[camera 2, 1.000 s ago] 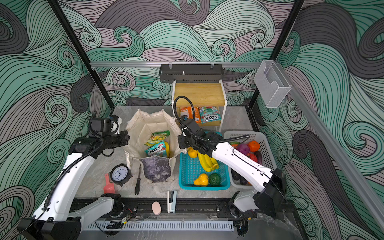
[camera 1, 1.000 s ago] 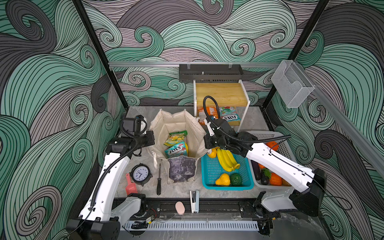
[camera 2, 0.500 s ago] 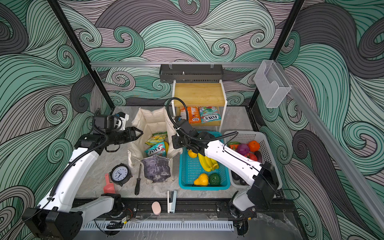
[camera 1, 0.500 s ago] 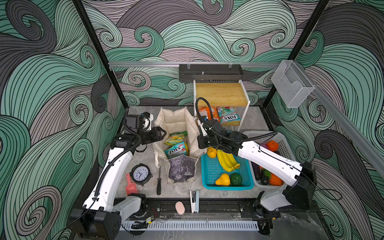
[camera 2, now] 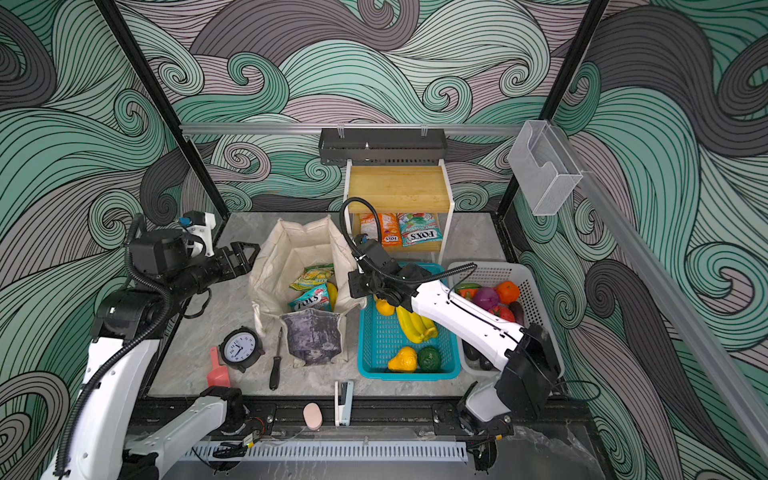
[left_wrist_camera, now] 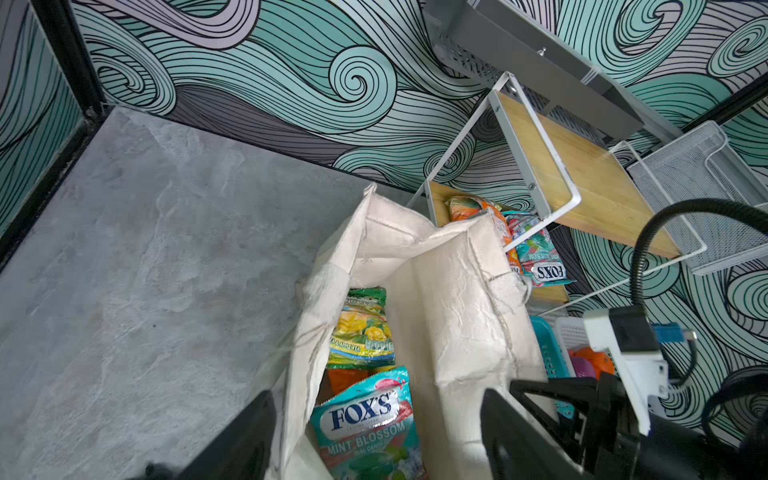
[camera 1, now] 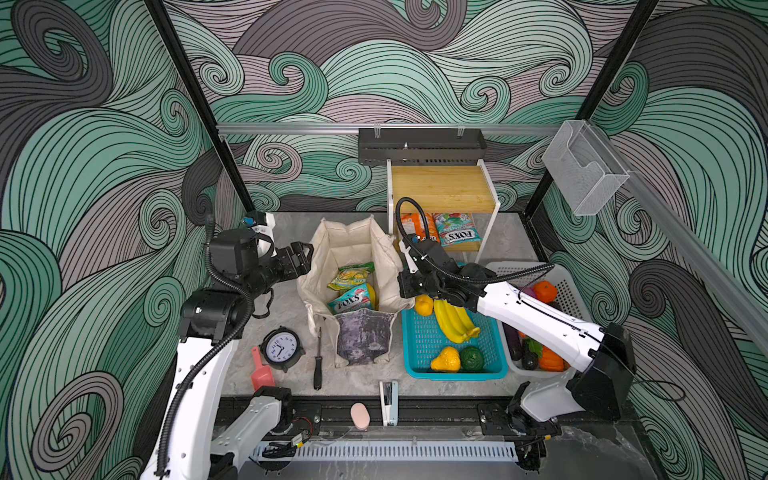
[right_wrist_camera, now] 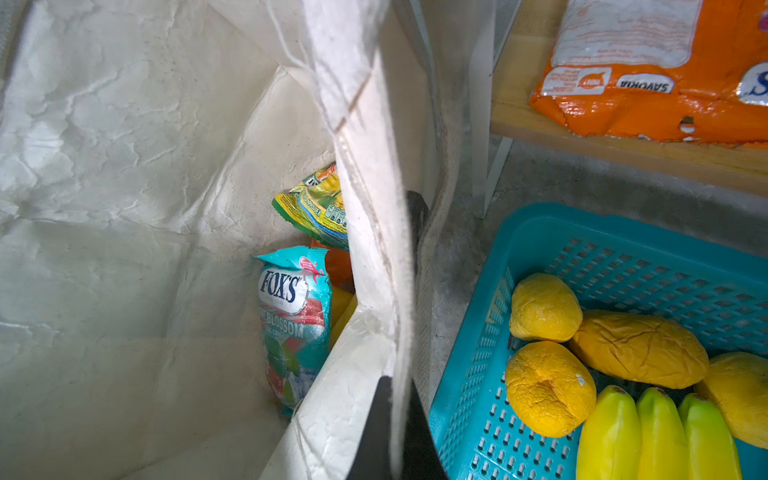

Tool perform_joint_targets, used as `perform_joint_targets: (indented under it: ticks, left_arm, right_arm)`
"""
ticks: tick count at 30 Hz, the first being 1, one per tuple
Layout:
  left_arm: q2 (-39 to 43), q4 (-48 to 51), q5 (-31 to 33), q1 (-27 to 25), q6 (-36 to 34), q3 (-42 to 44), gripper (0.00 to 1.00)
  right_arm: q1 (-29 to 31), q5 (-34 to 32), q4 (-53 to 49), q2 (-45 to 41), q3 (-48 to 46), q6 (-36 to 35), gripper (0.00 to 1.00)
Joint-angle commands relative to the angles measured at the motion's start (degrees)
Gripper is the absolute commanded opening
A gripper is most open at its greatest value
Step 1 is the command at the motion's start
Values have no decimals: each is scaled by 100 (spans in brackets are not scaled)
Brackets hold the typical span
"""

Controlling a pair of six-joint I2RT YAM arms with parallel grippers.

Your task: Place the food into the grocery bag and tie it

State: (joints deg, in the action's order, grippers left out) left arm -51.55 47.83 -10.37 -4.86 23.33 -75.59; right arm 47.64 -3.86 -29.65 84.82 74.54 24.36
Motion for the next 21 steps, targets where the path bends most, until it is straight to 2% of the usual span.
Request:
perform_joint_targets:
  ticks: [1,10,13,19,21]
  left_arm:
    - [381,433,268,174,351,469,79]
    - [1480,610,219,633,859,1625,79]
    - [1517,672,201,675,848,1808,72]
    - [1795,398,54,732,1145,2451,66]
    - [1853,180,-124,732,1318,2681,59]
  right_arm:
    - [-42,51,187,-243,-135,50,0]
    - [-97,235,242,-342,-295,54,0]
    - [-119,236,300,-369,-370,66,0]
    - [-165,303,319,-487,-474,72,0]
    - [-191,298,326,-516,-492,70,0]
